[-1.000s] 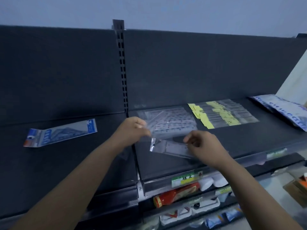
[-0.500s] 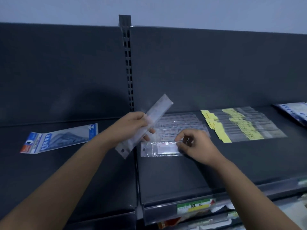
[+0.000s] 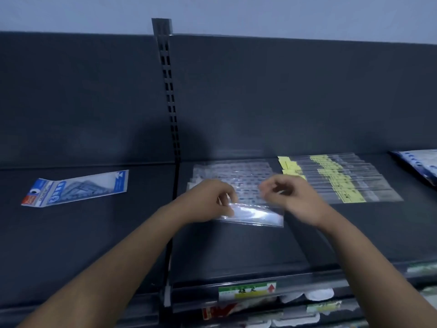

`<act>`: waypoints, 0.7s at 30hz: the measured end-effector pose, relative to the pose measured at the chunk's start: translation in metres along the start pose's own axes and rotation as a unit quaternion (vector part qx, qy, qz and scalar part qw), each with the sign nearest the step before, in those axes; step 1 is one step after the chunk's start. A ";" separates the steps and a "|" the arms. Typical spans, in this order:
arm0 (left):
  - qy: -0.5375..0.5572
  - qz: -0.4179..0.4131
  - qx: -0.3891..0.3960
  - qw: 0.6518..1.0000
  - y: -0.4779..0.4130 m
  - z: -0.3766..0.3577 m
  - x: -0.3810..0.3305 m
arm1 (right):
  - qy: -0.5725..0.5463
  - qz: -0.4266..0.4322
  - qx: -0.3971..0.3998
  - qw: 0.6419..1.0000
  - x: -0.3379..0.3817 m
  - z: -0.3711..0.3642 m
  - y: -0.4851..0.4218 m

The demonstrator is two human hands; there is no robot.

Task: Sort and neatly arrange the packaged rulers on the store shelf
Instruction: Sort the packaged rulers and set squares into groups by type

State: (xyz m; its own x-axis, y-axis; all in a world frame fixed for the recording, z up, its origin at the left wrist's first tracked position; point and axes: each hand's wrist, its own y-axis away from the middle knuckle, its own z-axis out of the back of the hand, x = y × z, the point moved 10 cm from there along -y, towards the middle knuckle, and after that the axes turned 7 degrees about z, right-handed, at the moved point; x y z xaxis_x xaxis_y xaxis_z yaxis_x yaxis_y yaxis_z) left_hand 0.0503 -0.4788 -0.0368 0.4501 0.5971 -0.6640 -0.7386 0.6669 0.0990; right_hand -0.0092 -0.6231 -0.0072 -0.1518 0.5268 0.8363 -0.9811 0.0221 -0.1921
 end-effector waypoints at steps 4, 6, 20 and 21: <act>0.007 0.013 -0.046 0.999 0.001 -0.005 -0.003 | 0.091 -0.028 0.084 0.992 -0.023 -0.012 0.016; 0.005 0.013 -0.048 0.999 0.003 -0.006 -0.008 | 0.111 -0.015 0.090 0.990 -0.027 -0.012 0.017; -0.044 0.091 -0.102 0.990 0.038 0.022 0.026 | 0.239 0.083 0.089 0.963 -0.012 -0.017 0.004; -0.044 0.095 -0.115 0.988 0.042 0.024 0.026 | 0.239 0.092 0.091 0.962 -0.007 -0.021 0.000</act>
State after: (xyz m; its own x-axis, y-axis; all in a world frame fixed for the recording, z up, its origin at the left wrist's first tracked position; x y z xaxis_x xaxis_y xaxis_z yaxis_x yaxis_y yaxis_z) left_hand 0.0430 -0.4247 -0.0325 0.3268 0.7448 -0.5818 -0.9036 0.4267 0.0387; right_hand -0.0058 -0.6085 -0.0236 -0.2954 0.8390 0.4569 -0.9542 -0.2351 -0.1852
